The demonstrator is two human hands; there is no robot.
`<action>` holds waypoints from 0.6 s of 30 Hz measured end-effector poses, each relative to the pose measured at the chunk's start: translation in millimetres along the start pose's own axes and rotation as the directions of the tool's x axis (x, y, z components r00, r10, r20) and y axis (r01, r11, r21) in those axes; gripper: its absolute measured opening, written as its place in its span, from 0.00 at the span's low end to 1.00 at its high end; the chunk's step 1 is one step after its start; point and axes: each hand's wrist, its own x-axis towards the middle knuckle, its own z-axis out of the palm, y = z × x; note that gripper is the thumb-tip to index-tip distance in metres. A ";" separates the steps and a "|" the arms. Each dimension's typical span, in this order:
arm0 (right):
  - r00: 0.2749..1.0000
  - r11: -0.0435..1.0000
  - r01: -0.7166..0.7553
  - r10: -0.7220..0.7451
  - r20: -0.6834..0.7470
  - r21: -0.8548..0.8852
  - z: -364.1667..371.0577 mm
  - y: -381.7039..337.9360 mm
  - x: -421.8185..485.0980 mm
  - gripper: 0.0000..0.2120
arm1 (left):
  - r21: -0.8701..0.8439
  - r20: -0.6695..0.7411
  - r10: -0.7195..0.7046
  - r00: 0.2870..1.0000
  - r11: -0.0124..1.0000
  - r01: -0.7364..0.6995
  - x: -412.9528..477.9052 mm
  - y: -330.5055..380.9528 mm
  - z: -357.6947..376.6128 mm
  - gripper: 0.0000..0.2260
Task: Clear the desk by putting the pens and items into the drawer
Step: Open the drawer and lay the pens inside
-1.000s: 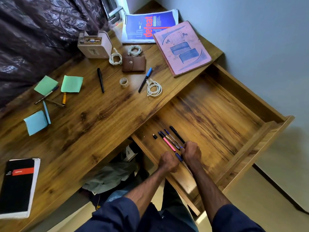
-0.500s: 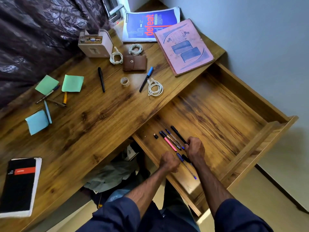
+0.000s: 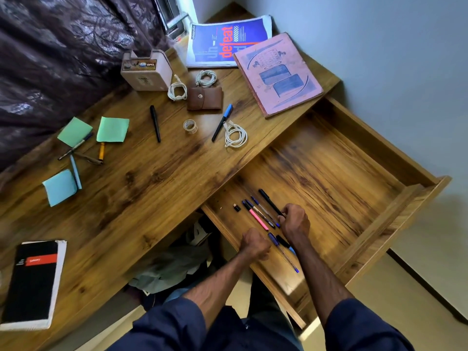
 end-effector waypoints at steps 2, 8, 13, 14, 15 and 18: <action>0.997 0.998 0.034 -0.030 -0.074 0.052 -5.8 -10.7 -5.5 0.06 | -0.004 -0.004 0.054 0.999 0.999 -0.054 -5.3 2.0 -12.0 0.06; 0.923 0.910 0.325 -0.246 -0.296 0.256 -35.0 -79.1 -22.3 0.03 | -0.006 -0.061 0.364 0.929 0.931 -0.365 -41.0 14.5 -90.4 0.06; 0.829 0.828 0.510 -0.401 -0.391 0.233 -50.5 -156.8 -26.5 0.04 | 0.035 -0.260 0.470 0.844 0.878 -0.478 -47.2 13.9 -175.7 0.04; 0.826 0.831 0.512 -0.409 -0.388 0.215 -49.2 -172.5 -24.6 0.05 | 0.034 -0.292 0.468 0.834 0.877 -0.480 -45.0 12.6 -194.6 0.04; 0.825 0.833 0.514 -0.414 -0.385 0.205 -47.8 -187.9 -23.9 0.05 | 0.029 -0.316 0.460 0.830 0.879 -0.476 -41.7 10.7 -213.4 0.04; 0.832 0.838 0.508 -0.417 -0.366 0.201 -39.7 -230.3 -15.6 0.05 | 0.023 -0.349 0.432 0.831 0.891 -0.454 -24.6 4.3 -267.5 0.06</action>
